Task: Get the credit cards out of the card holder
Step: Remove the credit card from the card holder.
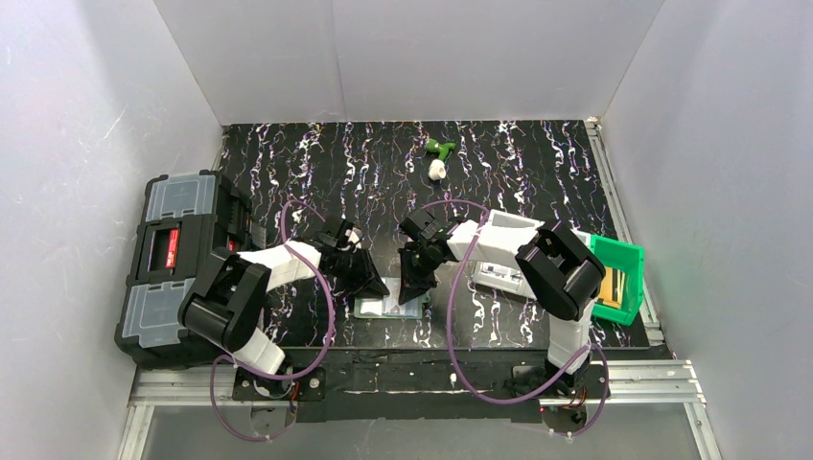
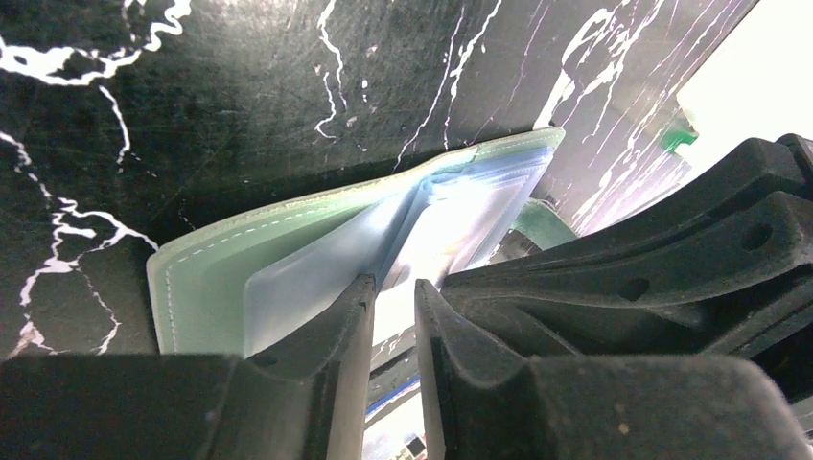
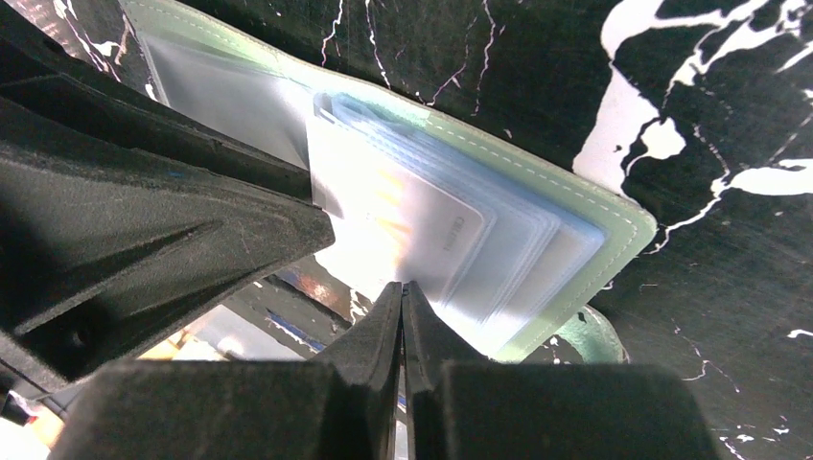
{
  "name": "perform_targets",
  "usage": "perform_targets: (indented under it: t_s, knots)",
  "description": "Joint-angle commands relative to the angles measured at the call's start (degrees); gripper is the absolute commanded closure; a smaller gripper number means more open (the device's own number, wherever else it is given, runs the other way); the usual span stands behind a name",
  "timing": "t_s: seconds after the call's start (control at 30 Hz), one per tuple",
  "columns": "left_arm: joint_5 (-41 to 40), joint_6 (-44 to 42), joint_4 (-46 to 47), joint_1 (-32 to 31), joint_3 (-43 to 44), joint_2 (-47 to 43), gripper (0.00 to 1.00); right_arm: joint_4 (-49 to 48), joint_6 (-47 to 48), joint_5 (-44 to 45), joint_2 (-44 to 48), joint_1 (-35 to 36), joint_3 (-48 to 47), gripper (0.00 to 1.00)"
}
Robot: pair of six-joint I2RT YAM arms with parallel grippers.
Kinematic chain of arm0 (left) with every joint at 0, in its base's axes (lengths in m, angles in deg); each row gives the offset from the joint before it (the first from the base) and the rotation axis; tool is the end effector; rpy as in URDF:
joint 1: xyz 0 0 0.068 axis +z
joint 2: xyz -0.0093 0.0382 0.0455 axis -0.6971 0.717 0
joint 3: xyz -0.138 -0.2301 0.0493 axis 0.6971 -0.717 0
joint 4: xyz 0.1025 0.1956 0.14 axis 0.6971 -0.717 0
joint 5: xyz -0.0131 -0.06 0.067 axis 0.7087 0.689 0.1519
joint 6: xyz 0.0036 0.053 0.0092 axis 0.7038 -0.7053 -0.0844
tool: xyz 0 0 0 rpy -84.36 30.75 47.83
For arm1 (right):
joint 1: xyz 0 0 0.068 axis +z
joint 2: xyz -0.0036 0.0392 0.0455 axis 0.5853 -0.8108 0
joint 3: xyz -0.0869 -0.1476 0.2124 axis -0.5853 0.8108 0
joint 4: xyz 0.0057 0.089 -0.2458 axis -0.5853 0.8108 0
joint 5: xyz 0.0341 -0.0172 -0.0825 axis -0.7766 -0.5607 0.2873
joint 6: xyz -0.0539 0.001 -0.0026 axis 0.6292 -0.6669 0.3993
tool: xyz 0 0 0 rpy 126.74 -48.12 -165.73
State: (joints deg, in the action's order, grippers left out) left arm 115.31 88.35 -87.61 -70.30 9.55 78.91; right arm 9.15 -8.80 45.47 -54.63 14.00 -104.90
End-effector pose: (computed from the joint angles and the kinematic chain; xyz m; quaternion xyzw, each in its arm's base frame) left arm 0.2422 -0.1387 0.1414 -0.1121 0.9245 -0.3596 0.0577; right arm 0.2308 0.2921 0.1530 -0.0784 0.9602 0.2676 0.0171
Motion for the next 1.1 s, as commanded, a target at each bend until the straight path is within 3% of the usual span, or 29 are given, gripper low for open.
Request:
perform_targets:
  t_s: [0.0,0.43,0.6,0.83,1.07]
  knots:
    - [2.07,0.96,2.33,0.44,-1.50,-1.68,0.80,1.77,0.74,2.65,-2.76,0.01,0.94,0.92]
    - [3.81,2.17,5.71,0.51,-2.76,0.51,0.89,1.60,0.74,2.56,-2.94,-0.16,1.38,0.93]
    - [4.48,3.16,6.47,0.65,-2.96,1.39,0.99,1.49,0.73,2.57,-2.88,-0.26,1.59,0.93]
    - [0.93,1.82,0.64,1.75,-1.66,0.02,1.00,1.27,0.55,3.07,-1.98,-0.75,2.48,0.93]
    - [-4.44,-1.40,-6.86,3.00,-0.03,-2.63,1.00,1.45,0.49,4.68,0.37,-1.24,3.70,0.84]
